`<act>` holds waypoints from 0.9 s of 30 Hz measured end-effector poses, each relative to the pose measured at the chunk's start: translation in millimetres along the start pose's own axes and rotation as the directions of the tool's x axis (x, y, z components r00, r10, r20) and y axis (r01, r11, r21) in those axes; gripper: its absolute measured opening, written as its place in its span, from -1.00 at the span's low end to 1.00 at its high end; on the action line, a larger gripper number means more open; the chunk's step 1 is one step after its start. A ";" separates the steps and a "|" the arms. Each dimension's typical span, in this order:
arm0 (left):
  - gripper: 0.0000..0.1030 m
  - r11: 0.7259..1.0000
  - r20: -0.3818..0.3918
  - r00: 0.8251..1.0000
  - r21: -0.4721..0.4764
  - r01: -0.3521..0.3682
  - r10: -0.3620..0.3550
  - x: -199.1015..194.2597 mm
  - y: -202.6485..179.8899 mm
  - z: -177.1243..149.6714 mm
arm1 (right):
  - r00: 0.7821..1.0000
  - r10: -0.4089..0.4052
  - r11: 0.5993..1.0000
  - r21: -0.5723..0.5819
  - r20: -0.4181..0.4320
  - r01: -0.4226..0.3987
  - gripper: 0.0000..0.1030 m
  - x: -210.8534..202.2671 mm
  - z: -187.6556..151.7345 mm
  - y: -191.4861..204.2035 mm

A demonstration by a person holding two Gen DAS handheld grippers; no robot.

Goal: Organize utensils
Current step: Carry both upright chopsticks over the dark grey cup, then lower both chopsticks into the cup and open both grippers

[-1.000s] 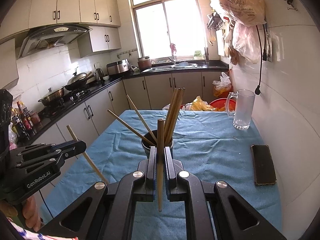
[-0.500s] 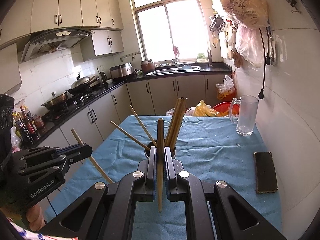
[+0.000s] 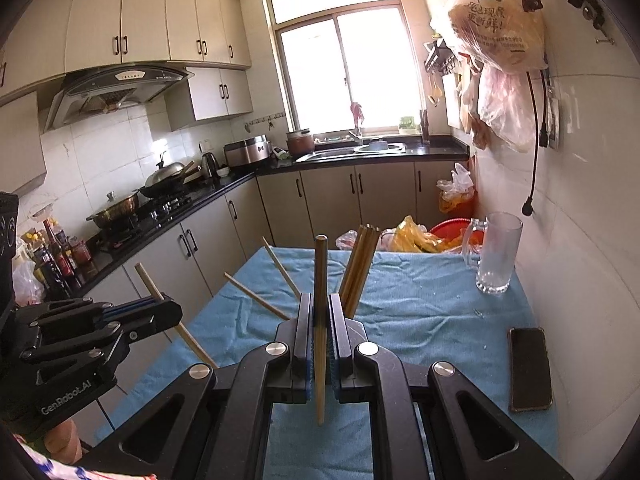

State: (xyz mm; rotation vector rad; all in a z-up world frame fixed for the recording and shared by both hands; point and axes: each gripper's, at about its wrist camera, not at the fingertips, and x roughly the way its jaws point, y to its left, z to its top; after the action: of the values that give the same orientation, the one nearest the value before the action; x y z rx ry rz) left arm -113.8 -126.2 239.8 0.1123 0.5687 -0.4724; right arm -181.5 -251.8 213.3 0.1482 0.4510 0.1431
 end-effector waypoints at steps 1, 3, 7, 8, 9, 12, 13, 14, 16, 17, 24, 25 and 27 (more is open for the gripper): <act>-0.89 1.000 0.005 1.000 -0.001 0.004 -0.004 -1.7 0.8 4.0 | 1.000 0.000 1.000 -0.001 0.005 0.000 -0.87 -0.3 3.2 -0.2; -0.89 1.000 0.017 1.000 -0.003 0.009 -0.009 -5.4 3.9 13.1 | 1.000 0.001 1.000 0.000 0.016 -0.001 -0.87 -0.4 10.5 -0.7; -0.89 0.999 0.060 0.998 -0.021 0.026 -0.024 -15.9 14.1 39.0 | 0.999 0.002 1.000 0.008 0.044 -0.003 -0.87 1.6 30.5 -3.2; -0.89 0.999 0.068 0.997 -0.023 0.026 -0.024 -17.3 16.2 43.7 | 0.999 0.003 1.000 0.011 0.050 -0.003 -0.87 2.0 34.2 -3.6; -0.89 0.999 0.085 0.996 -0.025 0.024 -0.021 -19.8 18.2 51.6 | 0.998 0.004 1.000 0.017 0.059 -0.005 -0.87 3.6 41.5 -5.0; -0.89 1.000 0.122 0.992 -0.024 0.009 -0.006 -22.5 22.7 69.0 | 0.997 0.006 1.000 0.024 0.079 -0.007 -0.87 7.4 56.4 -6.4; -0.89 1.000 0.133 0.991 -0.023 0.006 -0.003 -21.7 23.9 74.1 | 0.996 0.004 1.000 0.022 0.085 -0.006 -0.87 9.5 61.4 -6.0; -0.89 1.000 0.143 0.990 -0.023 0.006 -0.002 -20.1 25.0 79.1 | 0.996 0.002 1.000 0.019 0.091 -0.003 -0.87 13.6 67.8 -5.6; -0.89 0.999 0.154 0.988 -0.037 0.012 -0.006 -13.9 27.5 89.8 | 0.995 0.000 1.000 0.020 0.097 -0.002 -0.87 20.1 74.5 -4.7; -0.89 0.999 0.153 0.988 -0.045 0.017 -0.010 -10.1 29.4 93.6 | 0.995 -0.001 1.000 0.021 0.101 -0.002 -0.87 24.6 77.8 -4.7; -0.89 0.995 0.139 0.990 -0.099 0.015 -0.001 38.9 35.1 104.9 | 0.995 -0.021 0.998 0.054 0.098 0.016 -0.87 63.4 80.2 -13.6; -0.89 0.994 0.125 0.992 -0.104 0.020 -0.007 46.9 35.5 103.6 | 0.996 -0.021 0.998 0.062 0.092 0.015 -0.86 69.1 77.8 -16.9; -0.89 0.991 0.076 0.997 -0.128 0.033 -0.024 70.3 38.4 98.5 | 0.997 -0.016 0.997 0.082 0.069 0.010 -0.86 83.4 72.2 -22.3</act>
State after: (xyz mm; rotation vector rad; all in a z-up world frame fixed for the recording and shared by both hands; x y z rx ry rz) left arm 4.3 -142.9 283.3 -0.0372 0.5274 -0.4644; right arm -73.0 -267.4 238.4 0.2298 0.3880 0.1065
